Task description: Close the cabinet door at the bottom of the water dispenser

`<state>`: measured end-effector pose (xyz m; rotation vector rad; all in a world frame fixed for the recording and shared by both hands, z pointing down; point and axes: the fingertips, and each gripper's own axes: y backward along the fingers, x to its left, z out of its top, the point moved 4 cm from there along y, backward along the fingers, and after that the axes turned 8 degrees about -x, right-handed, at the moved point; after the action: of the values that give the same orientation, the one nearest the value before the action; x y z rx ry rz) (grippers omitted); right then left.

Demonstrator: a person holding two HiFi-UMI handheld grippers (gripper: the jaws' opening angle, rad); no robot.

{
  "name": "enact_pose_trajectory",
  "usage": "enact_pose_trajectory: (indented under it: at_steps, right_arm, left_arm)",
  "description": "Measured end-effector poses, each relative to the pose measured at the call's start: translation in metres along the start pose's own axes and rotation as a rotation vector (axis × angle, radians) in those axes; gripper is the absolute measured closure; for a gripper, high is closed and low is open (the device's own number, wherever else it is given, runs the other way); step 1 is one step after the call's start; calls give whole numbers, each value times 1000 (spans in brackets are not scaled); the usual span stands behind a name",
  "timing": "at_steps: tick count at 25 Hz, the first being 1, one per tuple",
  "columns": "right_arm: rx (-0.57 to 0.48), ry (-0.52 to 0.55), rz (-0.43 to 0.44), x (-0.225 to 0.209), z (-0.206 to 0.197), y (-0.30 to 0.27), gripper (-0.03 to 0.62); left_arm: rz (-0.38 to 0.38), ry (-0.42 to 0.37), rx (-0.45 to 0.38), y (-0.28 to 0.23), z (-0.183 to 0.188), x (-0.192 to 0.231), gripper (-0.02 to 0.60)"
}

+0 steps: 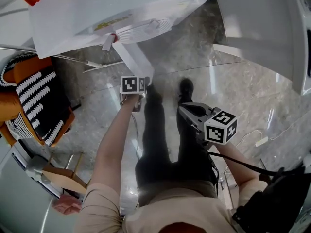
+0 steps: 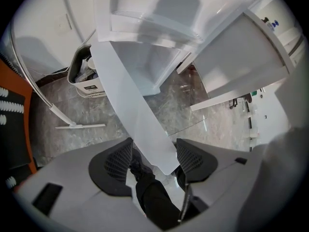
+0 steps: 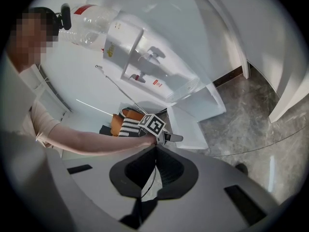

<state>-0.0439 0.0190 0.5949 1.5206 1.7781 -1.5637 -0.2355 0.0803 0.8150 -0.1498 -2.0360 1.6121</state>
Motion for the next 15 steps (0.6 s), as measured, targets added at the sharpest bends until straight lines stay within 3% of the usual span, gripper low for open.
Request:
enact_pose_trajectory:
  at_steps: [15]
  right_arm:
    - [-119, -68, -68, -16, 8, 43, 582]
  left_arm:
    - [-44, 101, -28, -14, 15, -20, 305]
